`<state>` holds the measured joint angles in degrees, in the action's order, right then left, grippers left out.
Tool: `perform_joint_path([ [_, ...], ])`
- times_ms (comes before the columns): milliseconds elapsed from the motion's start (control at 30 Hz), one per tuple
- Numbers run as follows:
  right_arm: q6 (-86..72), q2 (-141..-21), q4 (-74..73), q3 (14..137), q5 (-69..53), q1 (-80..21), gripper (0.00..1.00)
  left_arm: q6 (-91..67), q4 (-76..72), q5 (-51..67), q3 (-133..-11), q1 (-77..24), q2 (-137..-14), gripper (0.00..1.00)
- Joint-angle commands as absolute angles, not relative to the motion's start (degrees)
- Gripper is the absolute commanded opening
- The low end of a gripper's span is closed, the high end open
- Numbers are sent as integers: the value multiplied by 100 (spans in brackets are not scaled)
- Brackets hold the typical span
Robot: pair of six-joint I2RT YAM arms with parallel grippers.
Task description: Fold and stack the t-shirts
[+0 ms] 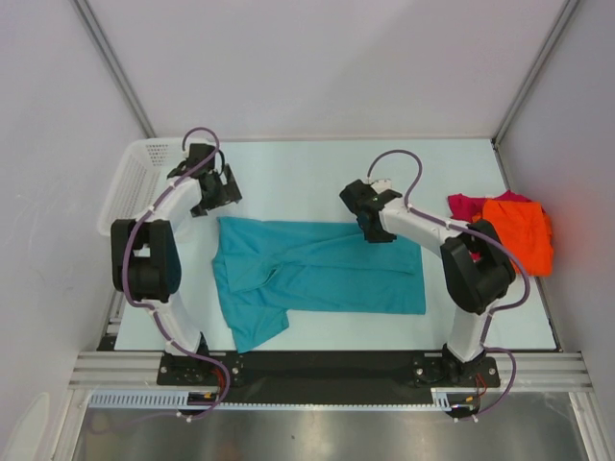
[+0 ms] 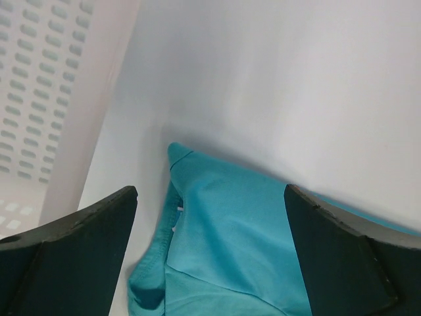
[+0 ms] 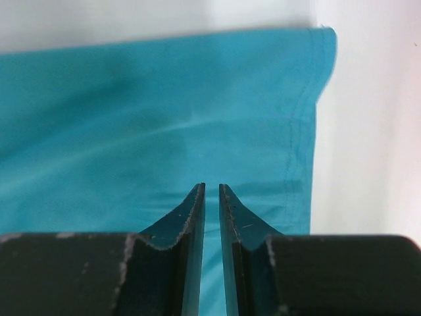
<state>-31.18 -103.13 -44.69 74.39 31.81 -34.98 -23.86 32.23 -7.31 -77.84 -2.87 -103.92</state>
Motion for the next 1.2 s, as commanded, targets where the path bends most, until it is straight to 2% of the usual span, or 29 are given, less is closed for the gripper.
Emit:
perform_joint_path([
  [0,-2910,-10853,-4228,8164,3278,-3375,20,-2312,3278,-782,-8174,-360,-10468,99],
  [300,-2698,-12250,-4315,9403,3208,-3059,20,-2241,3243,-756,-7875,-413,-10248,100],
  [633,-2619,-12752,-4245,9773,3138,-2848,20,-2206,3182,-607,-7682,-404,-10073,100],
  [833,-2452,-13385,-4578,10756,3269,-2654,20,-2171,3129,-642,-7445,-404,-9888,99],
  [1000,-2391,-13228,-4658,10978,3471,-2628,20,-2180,3067,-571,-7286,-422,-9800,100],
  [1167,-2540,-12457,-4720,10390,3691,-2619,22,-2180,3050,-519,-7269,-448,-9782,99],
])
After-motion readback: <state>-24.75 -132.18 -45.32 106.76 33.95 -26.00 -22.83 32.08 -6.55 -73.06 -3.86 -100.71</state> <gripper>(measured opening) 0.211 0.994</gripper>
